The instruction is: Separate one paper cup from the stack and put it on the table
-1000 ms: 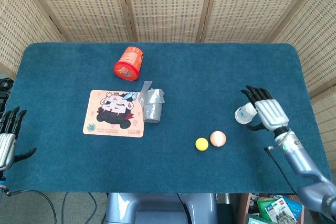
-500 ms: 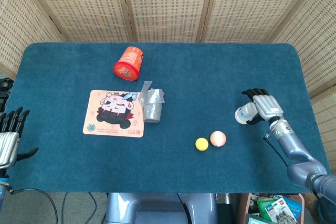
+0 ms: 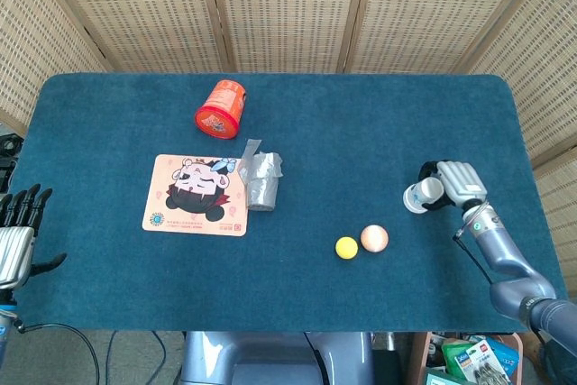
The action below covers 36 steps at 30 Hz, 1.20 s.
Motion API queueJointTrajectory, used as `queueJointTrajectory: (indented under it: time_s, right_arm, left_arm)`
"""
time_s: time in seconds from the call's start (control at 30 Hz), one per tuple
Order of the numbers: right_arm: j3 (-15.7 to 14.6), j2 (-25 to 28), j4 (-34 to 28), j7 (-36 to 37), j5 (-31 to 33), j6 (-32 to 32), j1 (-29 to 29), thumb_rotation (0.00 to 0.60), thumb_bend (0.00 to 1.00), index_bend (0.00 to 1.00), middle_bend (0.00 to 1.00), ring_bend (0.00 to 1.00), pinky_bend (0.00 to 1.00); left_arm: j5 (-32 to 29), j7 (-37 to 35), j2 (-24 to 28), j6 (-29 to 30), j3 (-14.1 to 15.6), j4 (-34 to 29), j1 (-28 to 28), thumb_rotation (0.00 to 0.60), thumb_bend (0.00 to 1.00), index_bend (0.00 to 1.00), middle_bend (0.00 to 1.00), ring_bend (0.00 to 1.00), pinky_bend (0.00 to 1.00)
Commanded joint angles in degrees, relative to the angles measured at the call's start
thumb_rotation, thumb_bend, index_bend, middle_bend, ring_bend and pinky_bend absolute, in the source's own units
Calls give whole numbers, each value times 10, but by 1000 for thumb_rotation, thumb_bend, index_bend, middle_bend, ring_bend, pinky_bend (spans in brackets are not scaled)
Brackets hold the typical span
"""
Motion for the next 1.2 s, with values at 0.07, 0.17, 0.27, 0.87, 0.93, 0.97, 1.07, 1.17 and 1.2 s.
queueJointTrajectory:
  time_s: [0.07, 0.17, 0.27, 0.87, 0.93, 0.97, 1.07, 1.17, 1.2]
  right_arm:
    - [-1, -4, 4, 23, -12, 11, -1, 600, 341, 551, 586, 412, 508]
    - [1, -2, 1, 32, -22, 35, -5, 600, 356, 555, 599, 429, 525]
    - [0, 5, -9, 38, -29, 47, -7, 600, 358, 555, 598, 429, 538]
    - [87, 111, -319, 178, 21, 2, 52, 600, 419, 555, 598, 429, 546]
    - [95, 106, -331, 175, 46, -9, 64, 600, 419, 555, 598, 429, 546]
    - [100, 100, -337, 168, 65, -14, 73, 600, 419, 555, 598, 429, 546]
    - [107, 77, -344, 137, 116, -16, 96, 600, 419, 555, 599, 429, 546]
    - [115, 49, -349, 122, 184, -15, 118, 600, 420, 561, 604, 431, 546]
    - [118, 40, -350, 121, 207, -14, 123, 600, 421, 563, 605, 432, 546]
  left_arm:
    - [0, 1, 0, -1, 1, -1, 0, 600, 125, 0, 0, 0, 0]
    - [-1, 1, -1, -2, 1, 0, -1, 600, 125, 0, 0, 0, 0]
    - [-1, 0, 0, -2, 1, 0, -1, 600, 125, 0, 0, 0, 0]
    - [69, -68, -10, -13, -24, 68, -63, 600, 125, 0, 0, 0, 0]
    - [83, -82, -14, -10, -28, 82, -73, 600, 125, 0, 0, 0, 0]
    - [94, -95, -18, -5, -32, 92, -82, 600, 125, 0, 0, 0, 0]
    - [115, -124, -29, 3, -42, 113, -102, 600, 126, 0, 0, 0, 0]
    - [132, -141, -37, 3, -50, 123, -126, 600, 125, 0, 0, 0, 0]
    - [135, -142, -38, 2, -52, 123, -131, 600, 125, 0, 0, 0, 0]
